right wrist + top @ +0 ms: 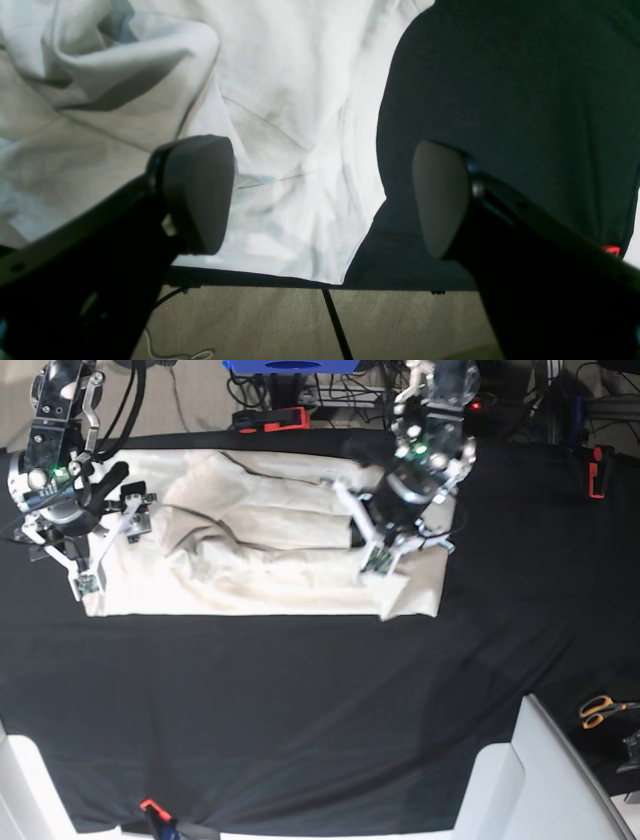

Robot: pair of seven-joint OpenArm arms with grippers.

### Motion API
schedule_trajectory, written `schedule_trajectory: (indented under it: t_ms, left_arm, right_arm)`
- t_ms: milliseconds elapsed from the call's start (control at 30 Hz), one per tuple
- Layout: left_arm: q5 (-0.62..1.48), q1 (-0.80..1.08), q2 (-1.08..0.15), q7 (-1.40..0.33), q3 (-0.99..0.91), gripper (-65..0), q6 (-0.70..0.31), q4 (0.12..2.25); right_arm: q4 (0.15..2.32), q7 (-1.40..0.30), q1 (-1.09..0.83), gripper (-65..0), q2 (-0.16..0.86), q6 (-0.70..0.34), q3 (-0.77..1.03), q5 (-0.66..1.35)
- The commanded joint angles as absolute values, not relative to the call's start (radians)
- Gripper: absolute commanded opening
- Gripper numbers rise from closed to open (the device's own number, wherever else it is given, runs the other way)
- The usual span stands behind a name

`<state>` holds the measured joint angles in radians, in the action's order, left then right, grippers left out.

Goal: Fold the T-shirt properly
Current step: 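Fold the strip end with the left gripper over toward the right gripper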

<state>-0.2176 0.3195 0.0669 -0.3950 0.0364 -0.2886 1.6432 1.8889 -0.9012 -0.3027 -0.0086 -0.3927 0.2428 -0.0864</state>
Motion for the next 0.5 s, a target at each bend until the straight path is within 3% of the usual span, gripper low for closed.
schedule_trajectory:
  t_ms: [0,233,467]
  left_arm:
    - [-0.211,0.309,0.07,-0.375,0.062,-65.0,-0.291,1.649]
    - [-0.211,0.255,0.07,-0.378,0.209,-65.0,-0.289,1.558]
    - [-0.211,0.226,0.085,-0.375,0.226,-65.0,-0.288,1.511]
  right_arm:
    - [1.903,-0.888,-0.297,-13.4,-0.005,-0.39,0.243,-0.085]
    - [1.903,-0.889,-0.298,-13.4,-0.005,-0.39,0.246,-0.085]
    - [1.903,-0.889,-0.298,-13.4,-0.005,-0.39,0.246,-0.085]
